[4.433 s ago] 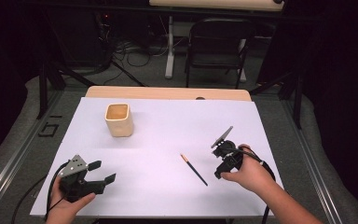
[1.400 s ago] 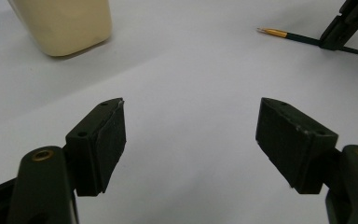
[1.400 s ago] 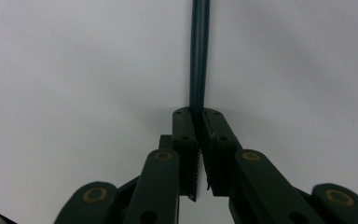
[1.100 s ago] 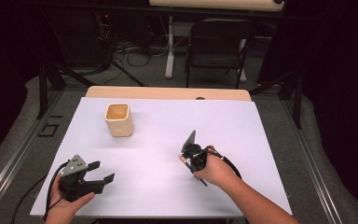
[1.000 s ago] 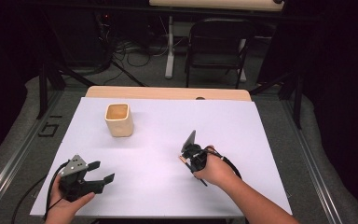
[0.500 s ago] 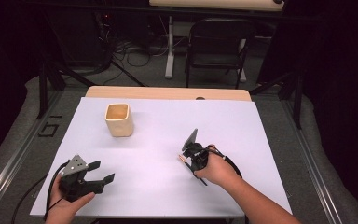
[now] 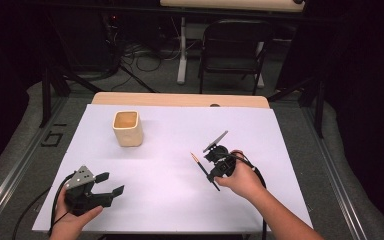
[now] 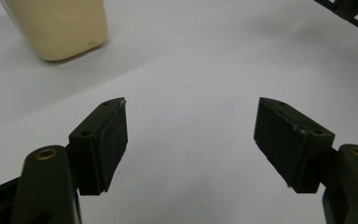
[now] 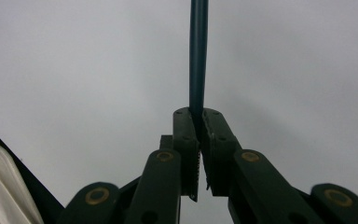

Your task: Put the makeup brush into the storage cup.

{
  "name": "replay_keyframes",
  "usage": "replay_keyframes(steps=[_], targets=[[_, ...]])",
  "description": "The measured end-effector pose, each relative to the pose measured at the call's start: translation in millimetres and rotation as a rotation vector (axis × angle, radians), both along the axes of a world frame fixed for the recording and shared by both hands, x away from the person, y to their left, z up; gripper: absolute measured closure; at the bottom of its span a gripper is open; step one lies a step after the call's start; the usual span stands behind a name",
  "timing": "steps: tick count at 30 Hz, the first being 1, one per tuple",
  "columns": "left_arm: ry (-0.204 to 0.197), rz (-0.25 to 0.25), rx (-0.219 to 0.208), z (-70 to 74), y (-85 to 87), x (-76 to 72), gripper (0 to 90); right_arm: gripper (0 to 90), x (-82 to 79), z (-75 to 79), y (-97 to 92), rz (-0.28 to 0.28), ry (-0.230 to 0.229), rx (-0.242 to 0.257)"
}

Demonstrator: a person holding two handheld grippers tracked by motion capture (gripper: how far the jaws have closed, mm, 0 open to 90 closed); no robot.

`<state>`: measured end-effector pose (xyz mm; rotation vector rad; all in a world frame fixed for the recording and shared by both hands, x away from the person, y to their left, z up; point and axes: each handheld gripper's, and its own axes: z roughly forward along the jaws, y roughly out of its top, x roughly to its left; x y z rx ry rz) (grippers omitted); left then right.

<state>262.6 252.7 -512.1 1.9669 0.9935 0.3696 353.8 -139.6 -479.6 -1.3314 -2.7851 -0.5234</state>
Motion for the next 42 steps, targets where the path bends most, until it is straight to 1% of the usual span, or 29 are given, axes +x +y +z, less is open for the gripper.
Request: replay_keyframes(steps=[1,2,3,4,5,6,7,8,9,10,11,12,14,15,16,17,18,19,22,23,26,29,33,36,39,42], targets=[[-0.001,-0.002,0.001,0.1,-0.1,0.0,25.9,84.9,-2.1,-2.8,0.3,-0.020,-0.056,0.063],[-0.001,-0.002,0.001,0.1,-0.1,0.0,25.9,84.9,-2.1,-2.8,0.3,-0.020,-0.056,0.063],[-0.003,-0.002,0.004,-0.3,-0.7,-0.4,26.1,84.9,-3.6,1.5,-0.5,-0.009,-0.069,0.078],[-0.002,-0.003,0.006,-0.3,-0.9,-0.6,26.5,85.0,-4.1,5.9,-1.0,0.009,-0.068,0.047],[-0.002,-0.003,0.006,-0.3,-0.9,-0.6,26.6,85.0,-4.9,6.4,-0.9,0.016,-0.071,0.074],[-0.007,0.002,0.007,-0.8,-1.8,-1.1,26.6,85.0,-6.3,2.4,0.3,0.000,-0.127,0.133],[-0.008,-0.001,0.008,-0.9,-1.8,-1.1,26.7,85.0,-6.3,9.2,-0.9,0.027,-0.078,0.082],[-0.009,-0.002,0.009,-1.0,-2.0,-1.2,26.9,85.0,-8.1,7.0,0.2,0.016,-0.119,0.126],[-0.009,-0.002,0.009,-1.0,-2.0,-1.2,26.9,85.0,-9.1,5.9,0.5,0.019,-0.134,0.163],[-0.007,-0.003,0.011,-1.1,-2.0,-1.2,26.9,85.0,-10.1,7.9,-0.1,0.024,-0.137,0.154],[-0.007,-0.003,0.010,-1.2,-2.1,-1.1,26.9,85.1,-11.3,7.1,0.1,0.020,-0.145,0.192],[-0.006,-0.002,0.010,-1.3,-2.2,-1.1,26.9,85.0,-12.8,7.6,0.2,0.022,-0.158,0.188],[-0.006,-0.001,0.010,-1.4,-2.3,-1.0,27.1,85.0,-16.5,6.0,1.4,0.031,-0.210,0.225],[-0.006,0.000,0.008,-1.7,-2.5,-1.0,27.2,85.0,-18.3,6.3,2.2,0.039,-0.229,0.219],[-0.004,0.000,0.008,-2.0,-2.6,-1.0,27.3,85.0,-20.0,4.5,3.3,0.041,-0.269,0.247],[-0.003,-0.002,0.008,-2.2,-2.7,-0.9,27.5,85.0,-21.1,6.1,2.6,0.053,-0.260,0.251],[-0.003,-0.002,0.008,-2.4,-2.8,-0.8,27.6,85.0,-22.3,6.8,2.7,0.052,-0.254,0.258],[-0.002,-0.003,0.008,-2.6,-2.9,-0.7,27.9,85.0,-23.6,5.1,3.7,0.043,-0.279,0.285],[-0.001,0.001,0.007,-3.0,-3.0,-0.8,28.1,85.0,-27.7,3.4,5.7,0.054,-0.340,0.328],[-0.002,0.002,0.006,-3.1,-3.1,-0.8,28.1,85.0,-29.0,3.8,5.6,0.065,-0.346,0.328],[-0.002,-0.004,0.002,-3.3,-3.3,-0.6,29.7,85.0,-33.2,1.0,7.8,0.072,-0.398,0.358],[-0.002,-0.007,-0.008,-2.9,-4.5,-0.7,30.6,85.0,-36.5,-0.4,8.1,0.067,-0.443,0.412],[-0.019,-0.012,-0.007,-1.3,-6.3,-1.1,31.6,85.0,-41.5,-3.3,7.4,0.050,-0.482,0.482],[-0.021,-0.013,-0.018,-0.5,-7.9,-0.8,32.0,85.0,-46.4,-6.7,8.0,0.046,-0.508,0.510],[-0.030,-0.024,-0.022,1.2,-9.9,-0.2,33.1,85.0,-50.6,-8.7,9.4,0.052,-0.538,0.504],[-0.035,-0.040,-0.028,3.4,-12.5,0.3,34.0,85.0,-51.8,-9.8,10.0,0.048,-0.554,0.510]])
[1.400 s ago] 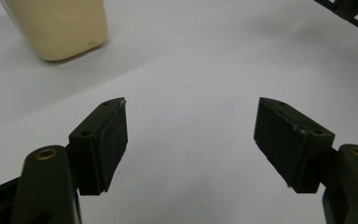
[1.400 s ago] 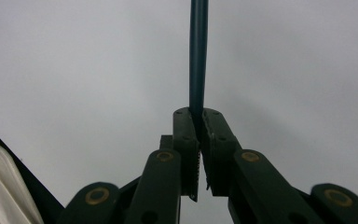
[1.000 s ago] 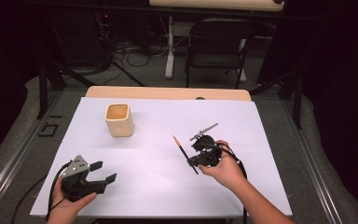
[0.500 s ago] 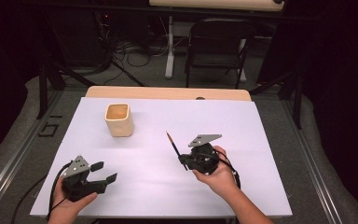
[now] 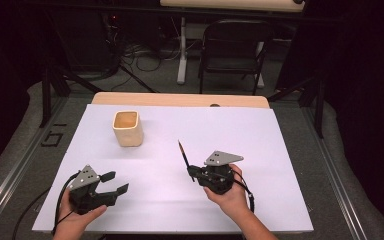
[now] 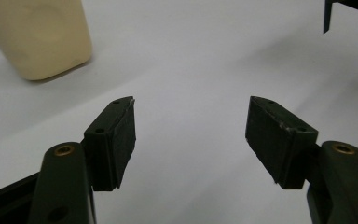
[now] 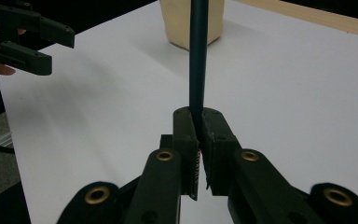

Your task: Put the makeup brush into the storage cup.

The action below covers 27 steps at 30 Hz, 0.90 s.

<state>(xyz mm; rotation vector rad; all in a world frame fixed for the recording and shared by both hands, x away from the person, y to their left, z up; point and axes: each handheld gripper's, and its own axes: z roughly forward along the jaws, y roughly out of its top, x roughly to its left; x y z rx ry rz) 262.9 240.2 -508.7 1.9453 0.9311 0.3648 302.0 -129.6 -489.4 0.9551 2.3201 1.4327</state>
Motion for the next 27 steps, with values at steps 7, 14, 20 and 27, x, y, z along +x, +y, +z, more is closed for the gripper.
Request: replay_keyframes(steps=[7,14,20,27], targets=[[0.010,-0.006,-0.037,6.6,-8.8,5.2,33.6,85.1,-3.1,-4.8,1.8,-0.016,-0.023,-0.001],[0.014,-0.032,-0.089,18.1,-26.8,13.0,34.8,85.0,-6.7,-6.6,5.0,-0.024,-0.047,0.006],[0.025,-0.058,-0.119,22.4,-41.1,19.7,38.5,85.0,-8.2,-9.4,9.8,-0.027,-0.042,0.009],[0.030,-0.074,-0.163,26.9,-53.5,26.9,41.8,85.0,-8.7,-11.1,12.9,-0.025,-0.046,0.012]])
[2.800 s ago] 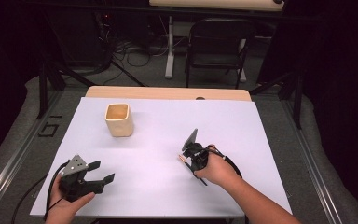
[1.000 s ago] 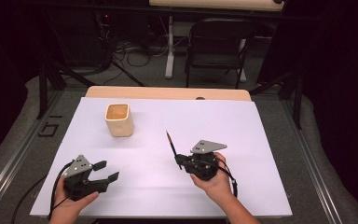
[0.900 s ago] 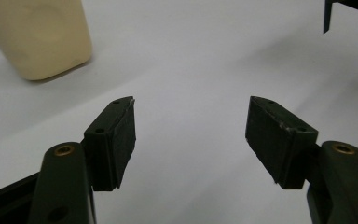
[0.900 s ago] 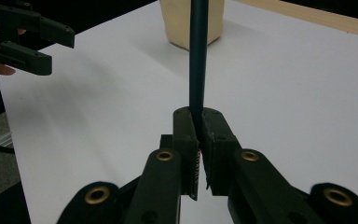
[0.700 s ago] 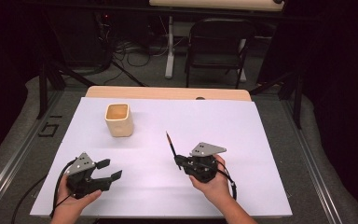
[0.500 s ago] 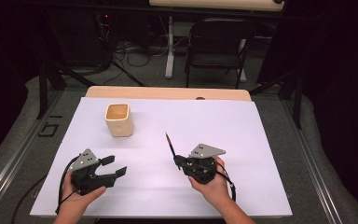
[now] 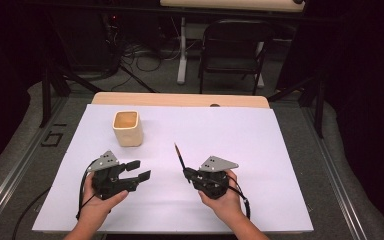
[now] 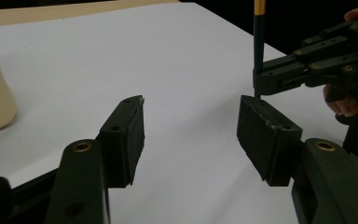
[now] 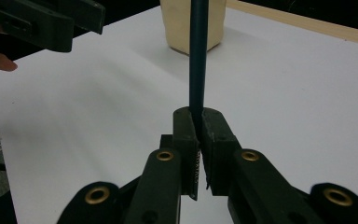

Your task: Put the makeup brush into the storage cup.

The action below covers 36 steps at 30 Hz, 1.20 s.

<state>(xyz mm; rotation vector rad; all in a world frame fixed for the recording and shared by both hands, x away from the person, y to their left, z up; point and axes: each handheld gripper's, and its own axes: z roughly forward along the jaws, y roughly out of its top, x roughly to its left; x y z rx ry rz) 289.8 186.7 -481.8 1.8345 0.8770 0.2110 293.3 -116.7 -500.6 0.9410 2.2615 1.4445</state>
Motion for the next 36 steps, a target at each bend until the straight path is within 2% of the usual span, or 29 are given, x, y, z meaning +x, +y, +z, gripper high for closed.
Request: replay_keyframes(steps=[11,18,25,33,36], targets=[[0.010,-0.001,-0.049,2.5,-12.7,4.5,46.1,85.0,-3.1,-2.7,8.0,0.007,-0.004,0.002],[0.007,0.024,-0.113,2.8,-16.3,4.6,50.3,85.0,-3.4,-4.5,11.0,0.006,0.004,0.006],[0.032,0.028,-0.177,0.5,-19.4,8.6,52.6,85.0,-2.5,-5.9,12.5,0.002,0.018,0.015],[0.049,0.027,-0.216,-0.3,-24.9,11.9,55.0,85.1,-1.8,-7.5,14.6,-0.005,0.024,0.022],[0.059,0.027,-0.243,1.2,-28.3,14.5,55.6,85.0,-1.4,-8.1,15.2,-0.007,0.026,0.021]])
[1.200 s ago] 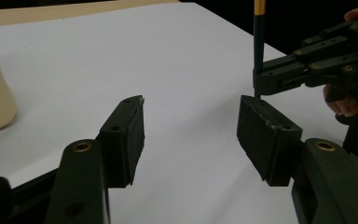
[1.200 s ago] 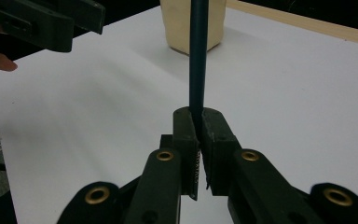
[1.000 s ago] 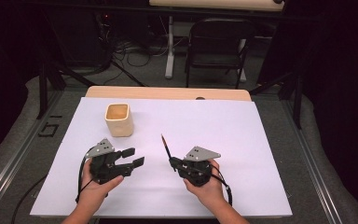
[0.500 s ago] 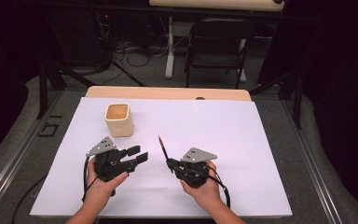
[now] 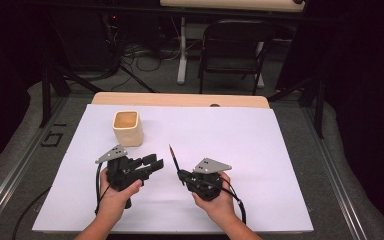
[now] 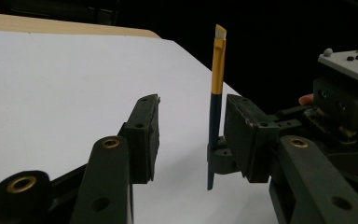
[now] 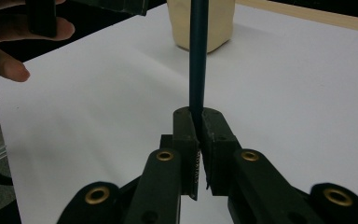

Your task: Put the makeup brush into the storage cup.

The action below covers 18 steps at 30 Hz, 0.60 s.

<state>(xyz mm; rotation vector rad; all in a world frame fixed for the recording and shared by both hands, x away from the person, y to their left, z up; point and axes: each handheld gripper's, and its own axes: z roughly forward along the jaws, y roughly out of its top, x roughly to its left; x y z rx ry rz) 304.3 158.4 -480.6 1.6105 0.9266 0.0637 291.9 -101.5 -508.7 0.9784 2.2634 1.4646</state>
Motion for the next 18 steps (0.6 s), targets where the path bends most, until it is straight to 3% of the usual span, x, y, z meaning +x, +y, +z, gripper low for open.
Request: replay_keyframes(steps=[18], targets=[[0.020,-0.020,-0.033,3.3,-25.2,8.4,55.6,85.1,0.8,-0.2,-0.7,-0.006,0.005,0.002]])
